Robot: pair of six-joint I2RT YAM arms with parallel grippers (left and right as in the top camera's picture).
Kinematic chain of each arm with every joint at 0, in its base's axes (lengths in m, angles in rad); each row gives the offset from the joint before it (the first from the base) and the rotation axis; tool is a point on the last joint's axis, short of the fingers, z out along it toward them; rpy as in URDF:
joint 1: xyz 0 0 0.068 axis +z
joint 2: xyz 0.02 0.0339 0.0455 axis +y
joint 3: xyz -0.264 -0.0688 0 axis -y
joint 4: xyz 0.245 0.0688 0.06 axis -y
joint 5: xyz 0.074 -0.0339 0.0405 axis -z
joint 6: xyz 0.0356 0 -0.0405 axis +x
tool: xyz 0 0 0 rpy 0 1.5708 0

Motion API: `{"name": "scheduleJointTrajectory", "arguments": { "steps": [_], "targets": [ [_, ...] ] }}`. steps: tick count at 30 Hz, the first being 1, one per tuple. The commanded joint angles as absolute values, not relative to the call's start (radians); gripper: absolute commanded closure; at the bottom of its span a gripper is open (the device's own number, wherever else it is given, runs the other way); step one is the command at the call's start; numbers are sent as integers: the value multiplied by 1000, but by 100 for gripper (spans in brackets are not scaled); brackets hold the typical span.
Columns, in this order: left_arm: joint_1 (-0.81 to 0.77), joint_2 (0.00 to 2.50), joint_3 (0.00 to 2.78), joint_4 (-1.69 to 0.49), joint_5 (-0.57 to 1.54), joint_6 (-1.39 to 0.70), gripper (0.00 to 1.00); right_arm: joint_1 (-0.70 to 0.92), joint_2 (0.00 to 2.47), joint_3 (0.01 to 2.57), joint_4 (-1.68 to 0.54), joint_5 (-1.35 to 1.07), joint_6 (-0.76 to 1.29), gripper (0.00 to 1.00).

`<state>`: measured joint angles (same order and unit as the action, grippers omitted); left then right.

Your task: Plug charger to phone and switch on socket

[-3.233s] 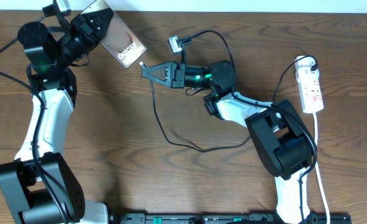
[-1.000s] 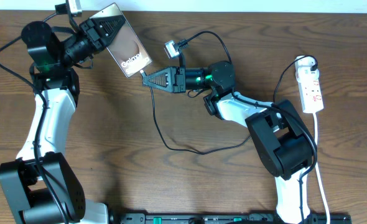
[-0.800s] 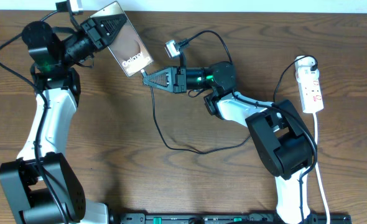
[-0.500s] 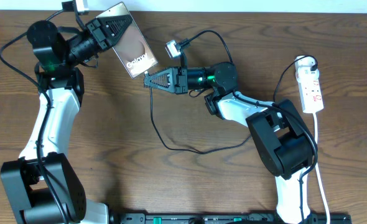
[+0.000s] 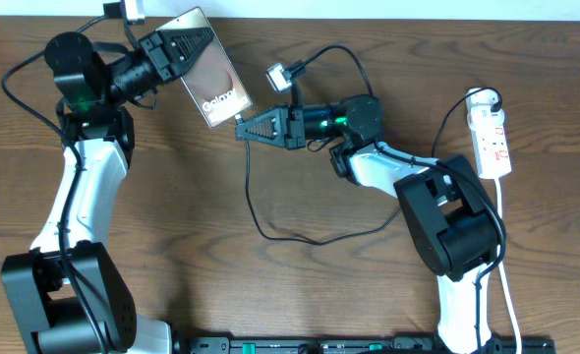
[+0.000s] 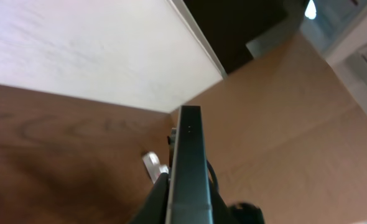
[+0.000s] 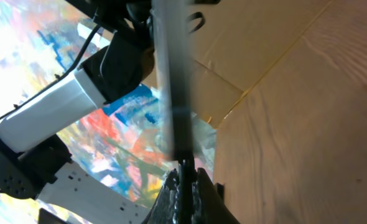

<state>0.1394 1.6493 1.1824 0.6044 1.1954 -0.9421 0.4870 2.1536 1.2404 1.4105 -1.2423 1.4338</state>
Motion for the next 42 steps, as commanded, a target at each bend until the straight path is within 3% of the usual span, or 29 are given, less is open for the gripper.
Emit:
{"name": "scheduleJointTrajectory", "arguments": {
  "steps": [1, 12, 24, 42],
  "targets": [
    [126, 1647, 1195, 612, 1294, -955, 93, 463, 2153, 1257, 1415, -1250, 1369, 99],
    [131, 1647, 1195, 636, 1192, -952, 93, 486, 2153, 1257, 1405, -1367, 1318, 99],
    [167, 1647, 1195, 686, 1294, -952, 93, 515, 2153, 1257, 1417, -1452, 1160, 99],
    [125, 1647, 1195, 682, 1351, -890, 93, 514, 2153, 1257, 1425, -1348, 1166, 99]
  ]
}}
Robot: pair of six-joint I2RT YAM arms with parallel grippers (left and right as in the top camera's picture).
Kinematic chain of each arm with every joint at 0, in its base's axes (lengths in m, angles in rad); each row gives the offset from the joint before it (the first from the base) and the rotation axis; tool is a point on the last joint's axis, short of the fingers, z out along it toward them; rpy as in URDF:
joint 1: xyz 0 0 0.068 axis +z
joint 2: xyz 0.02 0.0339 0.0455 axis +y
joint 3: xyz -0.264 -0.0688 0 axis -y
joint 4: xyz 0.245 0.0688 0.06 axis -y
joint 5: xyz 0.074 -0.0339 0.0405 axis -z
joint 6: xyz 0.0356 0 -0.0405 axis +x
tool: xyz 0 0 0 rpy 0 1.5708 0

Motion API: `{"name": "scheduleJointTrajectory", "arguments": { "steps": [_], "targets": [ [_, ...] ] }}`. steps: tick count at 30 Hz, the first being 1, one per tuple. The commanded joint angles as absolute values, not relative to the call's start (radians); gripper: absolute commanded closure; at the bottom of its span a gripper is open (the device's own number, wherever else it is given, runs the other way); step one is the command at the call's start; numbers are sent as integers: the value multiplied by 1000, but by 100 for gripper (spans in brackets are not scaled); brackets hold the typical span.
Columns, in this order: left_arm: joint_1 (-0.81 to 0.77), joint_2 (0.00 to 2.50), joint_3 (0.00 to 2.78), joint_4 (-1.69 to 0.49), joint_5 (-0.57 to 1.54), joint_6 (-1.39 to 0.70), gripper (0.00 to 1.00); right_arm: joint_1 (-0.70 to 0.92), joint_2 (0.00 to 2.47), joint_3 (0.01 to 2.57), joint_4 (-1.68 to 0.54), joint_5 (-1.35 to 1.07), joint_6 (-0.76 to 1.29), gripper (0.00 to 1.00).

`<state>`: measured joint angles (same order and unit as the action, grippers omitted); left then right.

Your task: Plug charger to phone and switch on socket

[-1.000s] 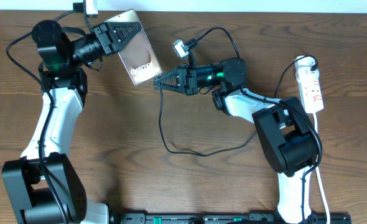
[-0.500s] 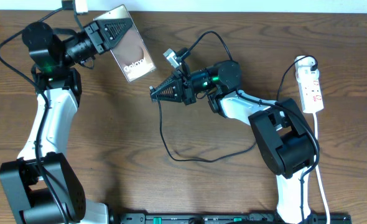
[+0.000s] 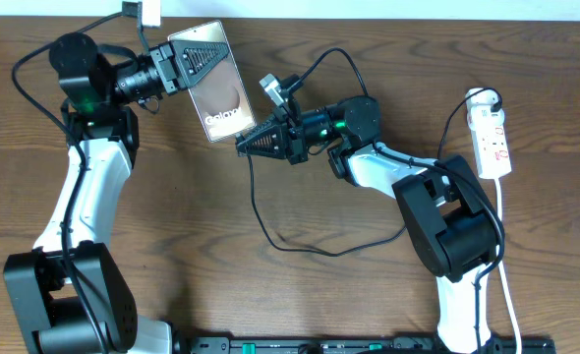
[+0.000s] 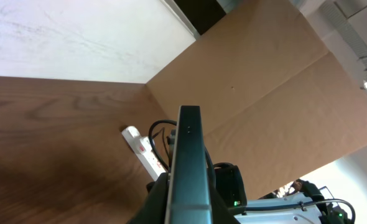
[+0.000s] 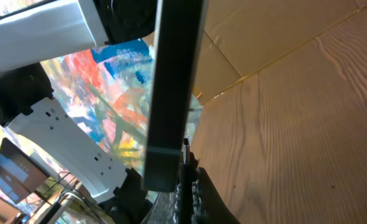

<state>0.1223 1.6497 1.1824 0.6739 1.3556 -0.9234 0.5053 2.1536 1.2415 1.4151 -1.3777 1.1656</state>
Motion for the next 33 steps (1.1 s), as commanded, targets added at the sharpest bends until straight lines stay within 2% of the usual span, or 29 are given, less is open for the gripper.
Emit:
{"name": "scheduleJointTrajectory", "arguments": {
  "steps": [1, 5, 12, 23, 33],
  "targets": [
    [125, 1647, 1195, 682, 1350, -883, 93, 514, 2153, 1257, 1432, -1349, 1166, 99],
    [125, 1648, 1195, 678, 1341, -850, 93, 518, 2153, 1257, 1433, -1349, 1166, 99],
    [125, 1648, 1195, 584, 1211, -846, 92, 519, 2153, 1257, 1433, -1349, 1165, 99],
    [125, 1648, 1195, 584, 1212, -797, 92, 519, 2153, 1257, 1432, -1353, 1165, 99],
    [125, 1648, 1195, 584, 1218, -915, 93, 518, 2153, 1257, 1421, -1347, 1166, 99]
  ]
}}
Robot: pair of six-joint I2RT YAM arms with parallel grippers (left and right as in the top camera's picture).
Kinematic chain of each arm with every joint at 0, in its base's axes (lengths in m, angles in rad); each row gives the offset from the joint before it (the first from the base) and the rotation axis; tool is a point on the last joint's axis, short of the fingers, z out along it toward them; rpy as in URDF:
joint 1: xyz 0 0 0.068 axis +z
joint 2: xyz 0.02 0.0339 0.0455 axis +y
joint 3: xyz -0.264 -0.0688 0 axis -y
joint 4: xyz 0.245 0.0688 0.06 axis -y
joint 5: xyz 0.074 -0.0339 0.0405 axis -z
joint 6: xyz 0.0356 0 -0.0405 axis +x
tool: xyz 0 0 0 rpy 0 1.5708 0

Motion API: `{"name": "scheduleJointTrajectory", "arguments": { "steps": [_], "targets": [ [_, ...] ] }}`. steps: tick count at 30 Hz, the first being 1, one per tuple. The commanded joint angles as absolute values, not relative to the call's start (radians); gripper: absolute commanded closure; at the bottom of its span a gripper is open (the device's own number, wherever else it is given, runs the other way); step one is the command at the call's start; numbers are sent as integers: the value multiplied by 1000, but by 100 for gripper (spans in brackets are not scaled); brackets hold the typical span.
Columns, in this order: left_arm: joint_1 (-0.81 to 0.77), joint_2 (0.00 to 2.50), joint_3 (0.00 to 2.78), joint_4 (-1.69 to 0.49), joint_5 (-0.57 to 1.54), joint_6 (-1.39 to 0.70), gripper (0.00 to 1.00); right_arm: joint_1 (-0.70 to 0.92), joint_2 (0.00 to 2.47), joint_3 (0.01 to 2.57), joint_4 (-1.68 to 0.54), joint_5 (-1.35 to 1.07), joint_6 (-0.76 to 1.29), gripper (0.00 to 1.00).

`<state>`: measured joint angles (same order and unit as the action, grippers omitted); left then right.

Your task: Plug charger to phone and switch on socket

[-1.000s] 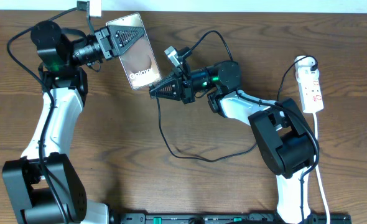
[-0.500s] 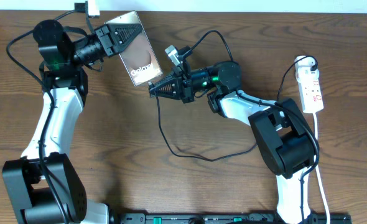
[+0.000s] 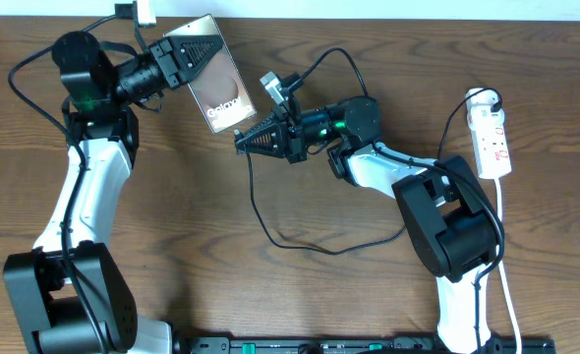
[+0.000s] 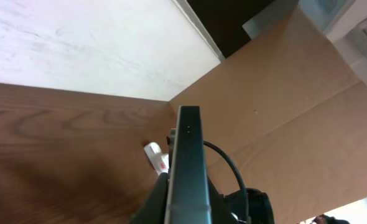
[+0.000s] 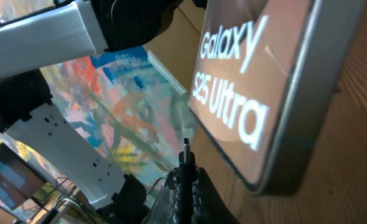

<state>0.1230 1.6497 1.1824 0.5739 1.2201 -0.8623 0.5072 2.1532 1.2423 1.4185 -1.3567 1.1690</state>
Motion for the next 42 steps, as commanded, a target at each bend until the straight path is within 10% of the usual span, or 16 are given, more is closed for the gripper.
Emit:
{"name": "scheduleJointTrajectory", "arguments": {
  "steps": [1, 42],
  "targets": [
    [125, 1648, 1195, 584, 1218, -915, 93, 518, 2153, 1257, 1421, -1344, 1166, 99],
    [126, 1648, 1195, 584, 1224, -919, 93, 516, 2153, 1257, 1386, -1289, 1173, 99]
  ]
}}
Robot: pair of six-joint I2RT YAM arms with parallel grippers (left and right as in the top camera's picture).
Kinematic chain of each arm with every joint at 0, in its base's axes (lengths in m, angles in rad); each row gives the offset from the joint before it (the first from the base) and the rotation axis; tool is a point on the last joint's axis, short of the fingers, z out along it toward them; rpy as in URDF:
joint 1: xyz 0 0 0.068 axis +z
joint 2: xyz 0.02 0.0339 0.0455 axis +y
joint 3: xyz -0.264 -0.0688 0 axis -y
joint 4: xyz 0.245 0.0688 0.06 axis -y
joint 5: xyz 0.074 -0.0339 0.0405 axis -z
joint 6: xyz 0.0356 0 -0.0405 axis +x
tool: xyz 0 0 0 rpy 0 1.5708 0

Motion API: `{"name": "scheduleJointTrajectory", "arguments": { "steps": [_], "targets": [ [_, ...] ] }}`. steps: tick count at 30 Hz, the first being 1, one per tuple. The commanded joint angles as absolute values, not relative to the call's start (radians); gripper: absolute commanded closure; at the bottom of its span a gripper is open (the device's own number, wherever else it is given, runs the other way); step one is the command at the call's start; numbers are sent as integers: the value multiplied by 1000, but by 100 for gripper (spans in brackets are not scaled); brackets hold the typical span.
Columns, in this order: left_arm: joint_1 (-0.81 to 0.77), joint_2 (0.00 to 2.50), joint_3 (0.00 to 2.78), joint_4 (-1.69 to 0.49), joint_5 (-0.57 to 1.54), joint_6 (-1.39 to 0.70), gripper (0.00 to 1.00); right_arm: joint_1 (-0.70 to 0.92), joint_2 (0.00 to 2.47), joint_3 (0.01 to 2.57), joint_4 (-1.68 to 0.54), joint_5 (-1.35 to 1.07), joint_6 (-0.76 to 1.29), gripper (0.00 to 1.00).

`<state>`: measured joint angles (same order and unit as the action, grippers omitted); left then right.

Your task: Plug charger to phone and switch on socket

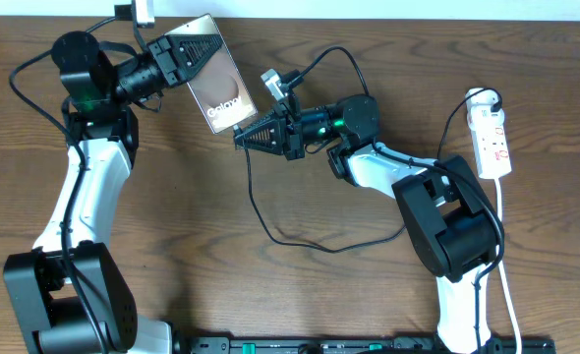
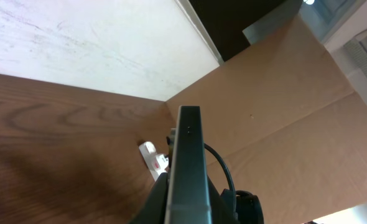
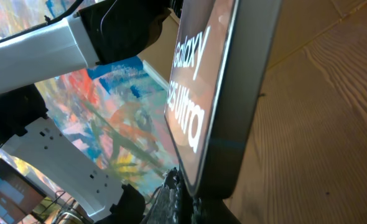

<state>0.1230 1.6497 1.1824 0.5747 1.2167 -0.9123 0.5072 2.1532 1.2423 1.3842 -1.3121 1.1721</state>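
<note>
My left gripper (image 1: 184,51) is shut on the phone (image 1: 216,81), held above the table's back left with its "Galaxy S25 Ultra" screen facing up. In the left wrist view the phone (image 2: 190,158) is edge-on between the fingers (image 2: 160,193). My right gripper (image 1: 241,137) is shut on the charger plug, pressed against the phone's lower edge. In the right wrist view the phone (image 3: 230,93) covers the plug tip above my gripper (image 3: 182,186); whether the plug is in the port cannot be told. The black cable (image 1: 261,221) loops over the table.
A white power strip (image 1: 493,138) with a red switch lies at the far right edge, also seen small as the strip (image 2: 153,163) in the left wrist view. The wooden table (image 1: 172,246) spreads between the arms. A cardboard wall stands behind.
The plug tip stood bare just below the phone's bottom edge; now the phone's edge covers it. My right gripper is slightly closer to the phone. The left gripper's hold is unchanged.
At first the left gripper held the phone tilted with the plug near its lower edge. Then the phone stood more upright, the plug under its edge. Later the plug tip was beside the screen's corner, and now it is hidden against the bottom edge.
</note>
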Motion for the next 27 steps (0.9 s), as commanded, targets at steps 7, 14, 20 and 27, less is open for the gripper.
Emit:
{"name": "scheduleJointTrajectory", "arguments": {
  "steps": [7, 14, 20, 27],
  "targets": [
    [126, 1648, 1195, 584, 1251, -895, 93, 509, 2153, 1257, 1387, -1289, 1174, 99],
    [126, 1648, 1195, 583, 1283, -870, 93, 509, 2153, 1257, 1387, -1289, 1174, 99],
    [126, 1648, 1195, 583, 1295, -849, 93, 510, 2153, 1257, 1387, -1287, 1174, 99],
    [126, 1648, 1195, 583, 1306, -847, 93, 510, 2153, 1257, 1387, -1273, 1182, 99]
  ]
}}
